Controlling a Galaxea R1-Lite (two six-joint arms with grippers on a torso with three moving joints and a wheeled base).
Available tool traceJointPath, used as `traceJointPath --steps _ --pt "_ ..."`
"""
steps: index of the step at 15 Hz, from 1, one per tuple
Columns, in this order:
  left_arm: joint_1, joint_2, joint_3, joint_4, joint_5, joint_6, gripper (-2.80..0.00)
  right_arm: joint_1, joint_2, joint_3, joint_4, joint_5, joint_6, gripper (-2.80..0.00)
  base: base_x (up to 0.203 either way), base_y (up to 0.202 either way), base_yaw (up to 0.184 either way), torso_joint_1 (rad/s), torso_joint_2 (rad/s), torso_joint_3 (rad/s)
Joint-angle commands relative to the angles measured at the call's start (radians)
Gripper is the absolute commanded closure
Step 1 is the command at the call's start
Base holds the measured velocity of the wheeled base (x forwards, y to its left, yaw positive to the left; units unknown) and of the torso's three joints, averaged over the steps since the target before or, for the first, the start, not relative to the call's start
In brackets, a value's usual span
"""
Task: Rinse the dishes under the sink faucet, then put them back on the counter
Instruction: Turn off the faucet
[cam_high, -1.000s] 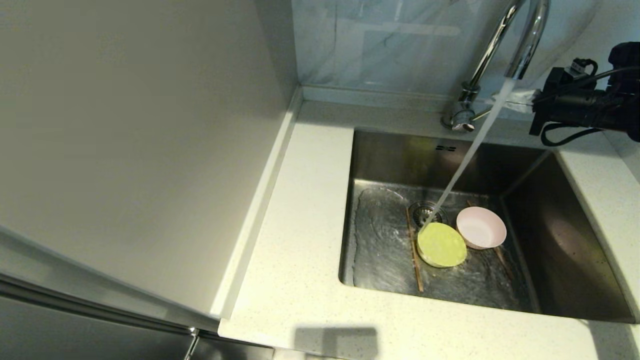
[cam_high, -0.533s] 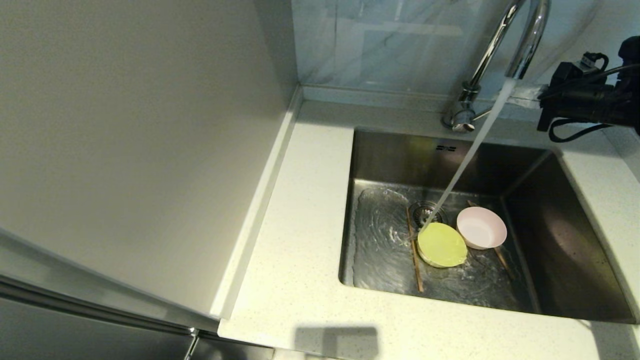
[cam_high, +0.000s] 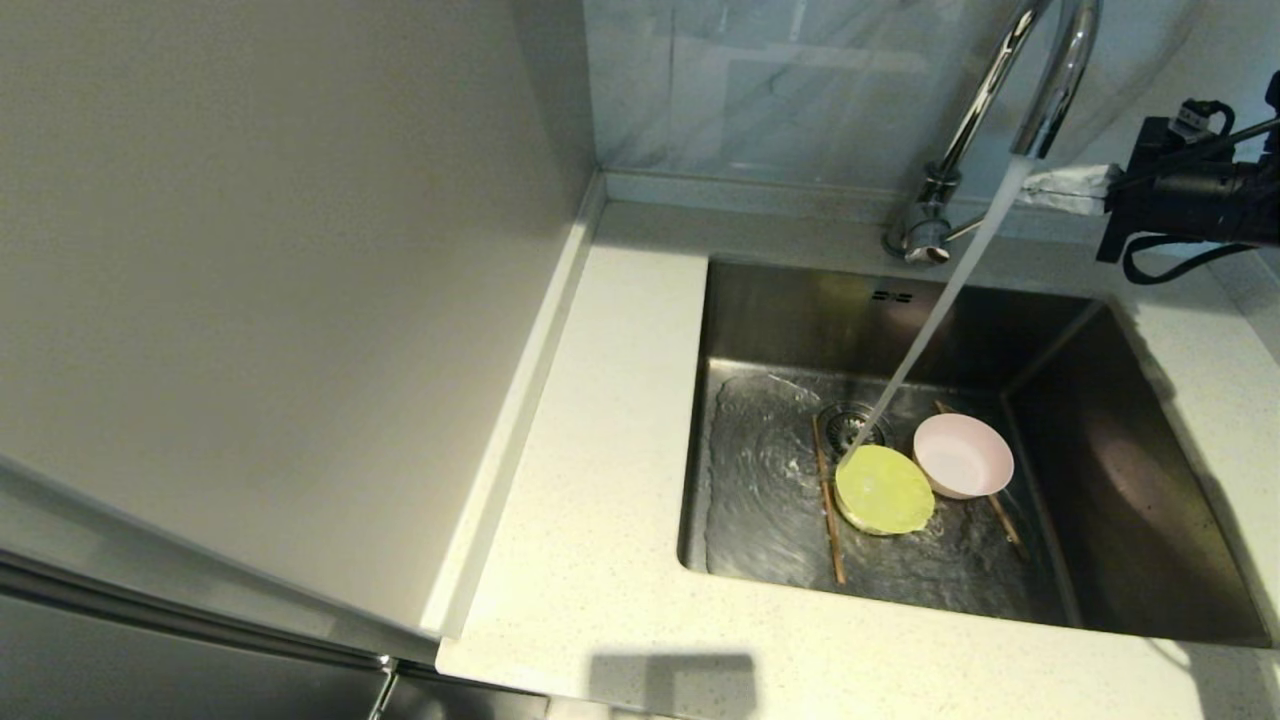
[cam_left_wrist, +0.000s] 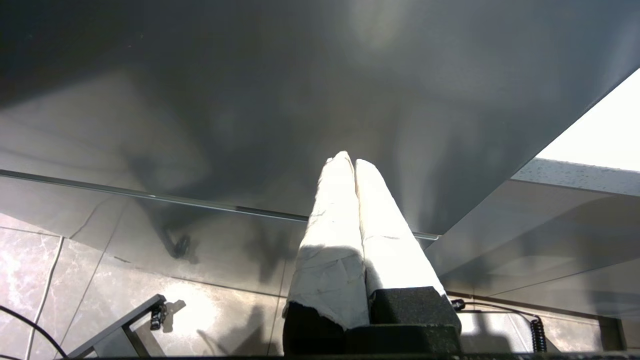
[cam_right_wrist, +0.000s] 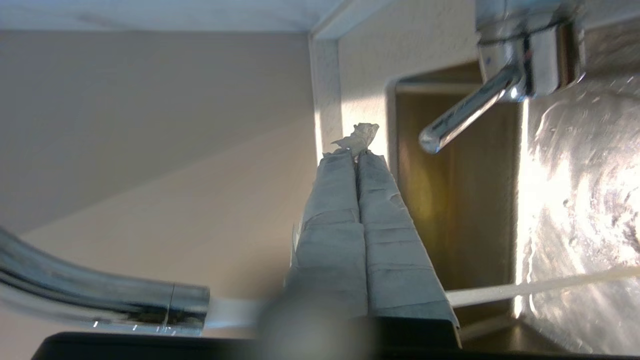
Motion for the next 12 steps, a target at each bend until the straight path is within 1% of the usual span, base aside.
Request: traceJointPath --steps 1,4,12 --pt "0.000 -0.003 0.000 -0.001 0.000 0.000 0.00 0.002 -0.001 0.004 0.000 0.023 0.006 0.00 0.000 0.000 0.000 0.000 0.00 0.000" --pt "0.000 -0.003 0.000 -0.001 0.001 0.000 0.00 0.016 0.014 0.005 0.001 0.037 0.005 0.00 0.000 0.000 0.000 0.000 0.00 0.000" --pt "0.000 -0.003 0.000 -0.001 0.000 0.000 0.00 0.053 0.065 0.015 0.004 0.033 0.001 0.00 0.000 0.000 0.000 0.000 0.00 0.000"
